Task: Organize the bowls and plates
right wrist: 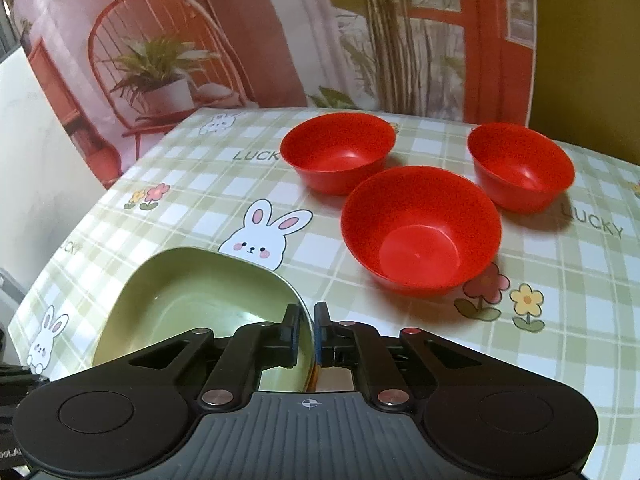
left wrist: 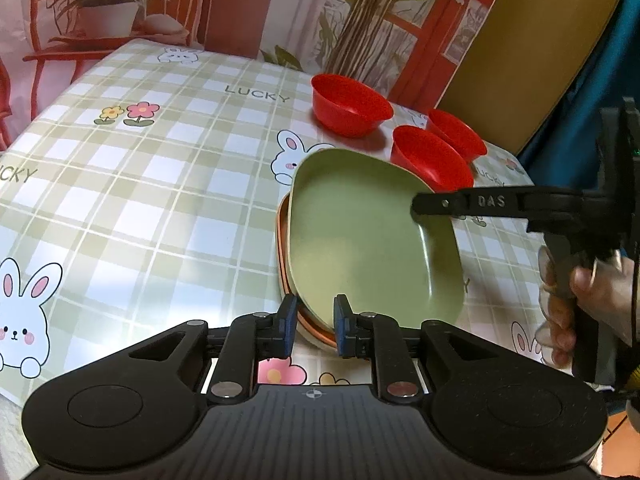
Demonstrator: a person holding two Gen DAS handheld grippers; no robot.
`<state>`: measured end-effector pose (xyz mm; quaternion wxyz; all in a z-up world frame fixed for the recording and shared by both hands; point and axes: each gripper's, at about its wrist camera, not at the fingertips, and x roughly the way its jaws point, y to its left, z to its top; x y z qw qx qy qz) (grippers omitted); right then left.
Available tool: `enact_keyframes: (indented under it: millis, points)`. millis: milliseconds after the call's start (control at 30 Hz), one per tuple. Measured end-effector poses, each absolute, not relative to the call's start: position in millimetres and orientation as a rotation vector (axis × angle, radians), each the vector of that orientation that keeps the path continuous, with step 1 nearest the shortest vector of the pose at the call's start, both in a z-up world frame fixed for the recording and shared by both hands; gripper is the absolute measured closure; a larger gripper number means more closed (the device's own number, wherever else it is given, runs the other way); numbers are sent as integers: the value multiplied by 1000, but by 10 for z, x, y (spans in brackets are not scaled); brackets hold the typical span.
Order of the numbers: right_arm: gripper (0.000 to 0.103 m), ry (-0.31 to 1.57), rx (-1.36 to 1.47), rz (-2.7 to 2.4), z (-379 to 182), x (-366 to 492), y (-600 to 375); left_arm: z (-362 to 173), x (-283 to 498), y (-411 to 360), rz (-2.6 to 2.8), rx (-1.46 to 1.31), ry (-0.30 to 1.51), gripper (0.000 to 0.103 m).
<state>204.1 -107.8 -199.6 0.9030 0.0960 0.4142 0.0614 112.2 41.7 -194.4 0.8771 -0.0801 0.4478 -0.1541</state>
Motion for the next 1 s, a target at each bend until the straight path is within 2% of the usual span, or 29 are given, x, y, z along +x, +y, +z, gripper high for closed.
enact_keyframes:
  millis: [200, 467, 1000]
  points:
    - [87, 846, 194, 115, -1990, 2017, -1061, -1892, 1119, 478, -318, -186, 910, 76]
    - [77, 826, 176, 95, -1960, 1796, -1031, -1807, 1323, 482, -238, -160, 840, 76]
    - [76, 895, 160, 96, -2153, 1552, -940, -1952, 1541, 458, -194, -131, 858, 74]
